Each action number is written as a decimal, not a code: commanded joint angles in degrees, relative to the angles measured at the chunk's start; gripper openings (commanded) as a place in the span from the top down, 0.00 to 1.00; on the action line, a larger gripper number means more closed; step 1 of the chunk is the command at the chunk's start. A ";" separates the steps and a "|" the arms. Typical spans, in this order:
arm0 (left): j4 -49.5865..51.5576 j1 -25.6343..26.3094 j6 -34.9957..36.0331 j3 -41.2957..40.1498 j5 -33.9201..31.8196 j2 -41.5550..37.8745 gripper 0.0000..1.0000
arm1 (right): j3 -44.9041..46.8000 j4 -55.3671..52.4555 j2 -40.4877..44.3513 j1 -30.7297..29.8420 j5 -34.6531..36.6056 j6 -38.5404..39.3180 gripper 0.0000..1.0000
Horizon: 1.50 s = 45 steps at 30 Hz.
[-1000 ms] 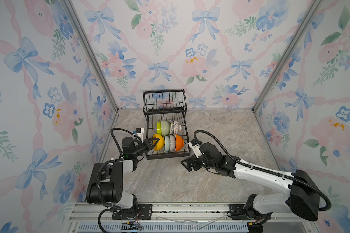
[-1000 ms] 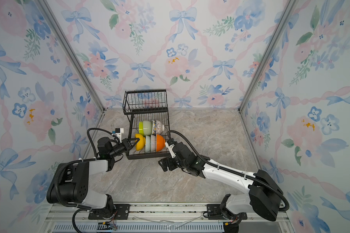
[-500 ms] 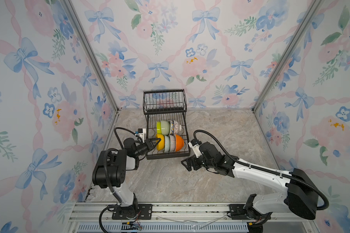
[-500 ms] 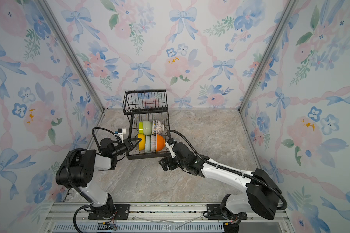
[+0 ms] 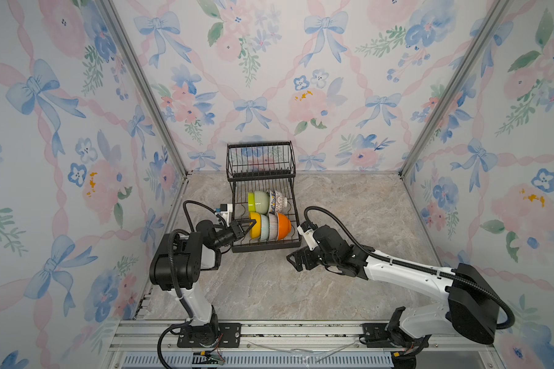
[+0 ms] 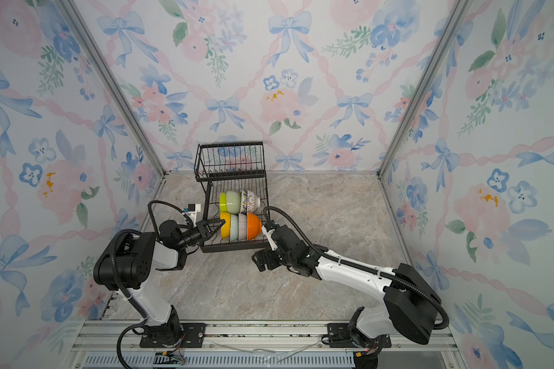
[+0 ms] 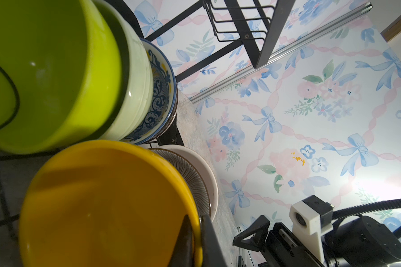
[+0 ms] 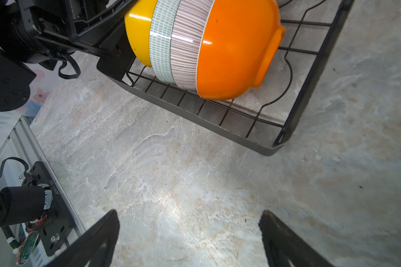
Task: Load bowls into a dish rack
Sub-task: Place the bowl in the dish rack.
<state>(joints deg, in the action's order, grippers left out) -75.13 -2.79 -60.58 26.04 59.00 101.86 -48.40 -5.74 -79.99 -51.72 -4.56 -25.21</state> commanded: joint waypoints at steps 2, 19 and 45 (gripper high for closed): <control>-3.64 0.65 -0.76 -0.73 1.93 0.48 1.00 | -1.00 0.89 -0.45 0.57 -0.73 0.43 0.04; -20.98 1.90 -11.56 -0.19 3.56 10.41 1.00 | 0.10 1.08 0.35 0.81 -0.74 0.56 0.04; 3.28 0.33 0.21 -0.52 -2.58 -1.96 0.82 | 0.33 1.61 -0.39 1.01 -0.92 0.08 0.04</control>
<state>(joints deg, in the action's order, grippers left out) -73.78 -2.04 -63.07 25.63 57.45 101.69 -48.38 -5.23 -79.99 -51.31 -4.97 -25.26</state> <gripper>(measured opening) 0.179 0.963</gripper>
